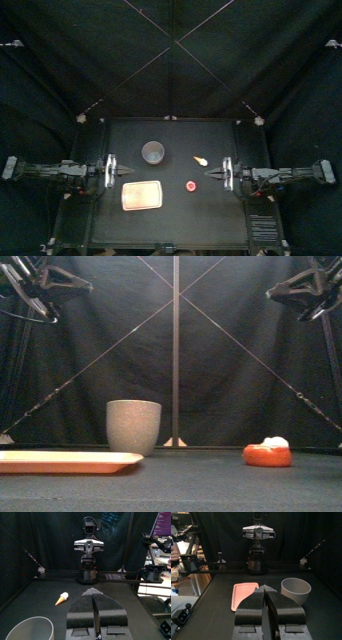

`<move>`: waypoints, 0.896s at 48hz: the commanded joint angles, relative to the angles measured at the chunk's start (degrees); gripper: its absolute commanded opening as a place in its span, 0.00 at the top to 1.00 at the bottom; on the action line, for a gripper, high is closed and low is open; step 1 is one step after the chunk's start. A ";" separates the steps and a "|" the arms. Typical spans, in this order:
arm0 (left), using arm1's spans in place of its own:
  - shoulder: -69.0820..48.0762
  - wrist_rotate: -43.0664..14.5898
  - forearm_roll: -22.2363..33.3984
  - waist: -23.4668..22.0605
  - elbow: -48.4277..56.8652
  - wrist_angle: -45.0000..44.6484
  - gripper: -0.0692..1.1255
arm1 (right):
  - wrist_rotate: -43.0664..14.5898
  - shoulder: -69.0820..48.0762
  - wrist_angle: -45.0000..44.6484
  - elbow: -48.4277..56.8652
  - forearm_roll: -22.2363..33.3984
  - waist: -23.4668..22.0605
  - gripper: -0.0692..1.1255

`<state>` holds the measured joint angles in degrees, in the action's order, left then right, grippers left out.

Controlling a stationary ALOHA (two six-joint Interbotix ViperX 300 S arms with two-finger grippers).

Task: Pick the donut then place it on the pink plate
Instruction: Pick the donut

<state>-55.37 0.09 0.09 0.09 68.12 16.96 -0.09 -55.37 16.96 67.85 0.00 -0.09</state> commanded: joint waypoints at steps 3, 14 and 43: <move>0.79 0.00 1.76 0.09 -0.79 0.44 0.94 | -0.18 3.52 0.00 -0.70 0.26 -1.93 0.90; 0.97 -0.18 1.58 0.00 -0.70 0.35 0.94 | -0.44 14.85 -0.26 -1.49 -0.18 -5.80 0.83; 1.14 -0.18 0.88 -0.18 -0.70 0.35 0.94 | -0.35 32.26 2.20 -3.87 -7.03 -5.71 0.09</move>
<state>-54.49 0.00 1.05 0.00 68.29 16.88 -0.44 -24.52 18.46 65.21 -6.86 -6.06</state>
